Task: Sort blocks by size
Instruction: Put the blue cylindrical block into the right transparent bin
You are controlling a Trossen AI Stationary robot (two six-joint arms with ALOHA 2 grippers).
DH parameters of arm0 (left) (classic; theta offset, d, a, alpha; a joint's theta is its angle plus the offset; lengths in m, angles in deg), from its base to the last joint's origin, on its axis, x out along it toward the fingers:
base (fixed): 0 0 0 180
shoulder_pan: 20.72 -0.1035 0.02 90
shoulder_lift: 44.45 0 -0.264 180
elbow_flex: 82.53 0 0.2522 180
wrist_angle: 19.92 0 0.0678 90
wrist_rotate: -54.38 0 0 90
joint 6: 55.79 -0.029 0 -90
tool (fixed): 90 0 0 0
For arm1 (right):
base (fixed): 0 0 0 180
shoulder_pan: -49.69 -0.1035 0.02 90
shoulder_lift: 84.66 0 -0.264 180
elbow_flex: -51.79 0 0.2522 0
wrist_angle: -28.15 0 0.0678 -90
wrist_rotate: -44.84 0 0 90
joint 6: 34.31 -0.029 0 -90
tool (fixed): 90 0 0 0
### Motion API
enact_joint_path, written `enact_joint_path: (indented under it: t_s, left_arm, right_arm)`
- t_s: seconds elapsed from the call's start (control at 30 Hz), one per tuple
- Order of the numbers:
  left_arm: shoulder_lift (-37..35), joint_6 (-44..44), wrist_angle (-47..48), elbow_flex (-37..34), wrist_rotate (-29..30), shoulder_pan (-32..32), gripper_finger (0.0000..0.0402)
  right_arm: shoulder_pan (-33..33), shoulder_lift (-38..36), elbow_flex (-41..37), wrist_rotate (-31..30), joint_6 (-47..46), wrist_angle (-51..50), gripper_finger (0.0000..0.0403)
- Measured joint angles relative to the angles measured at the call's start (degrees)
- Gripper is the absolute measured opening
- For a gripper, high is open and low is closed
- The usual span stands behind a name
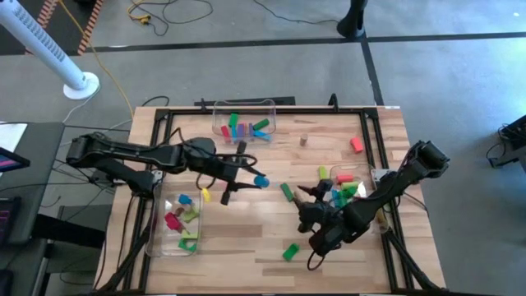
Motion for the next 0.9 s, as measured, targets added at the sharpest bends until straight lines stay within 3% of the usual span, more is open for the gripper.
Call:
enact_joint_path:
  t_s: [0.13, 0.3, 0.5, 0.63, 0.9]
  left_arm:
    - [-0.39, -0.8, -1.55, -1.81, -3.33, -0.04, 0.0128]
    - [0.18, -1.05, -3.35, -2.71, -4.71, -0.02, 0.0128]
    - [0.16, -1.14, -3.6, -2.71, -6.36, 0.51, 0.0128]
    - [0.85, -2.21, -3.83, -2.68, -6.43, 0.98, 0.0128]
    - [3.81, -2.85, -5.69, -2.6, -6.57, 1.86, 0.0128]
  right_arm:
    - [1.59, -2.46, 0.09, 2.97, 15.23, 15.49, 0.0248]
    - [4.54, -2.73, 0.11, 15.0, 29.51, 31.64, 0.0248]
    - [8.32, -2.73, 0.11, 18.02, 31.3, 34.16, 0.0248]
    - [10.54, -2.5, 0.11, 24.88, 30.94, 36.24, 0.0248]
    - [11.74, -2.26, 0.04, 28.8, 32.09, 39.2, 0.0248]
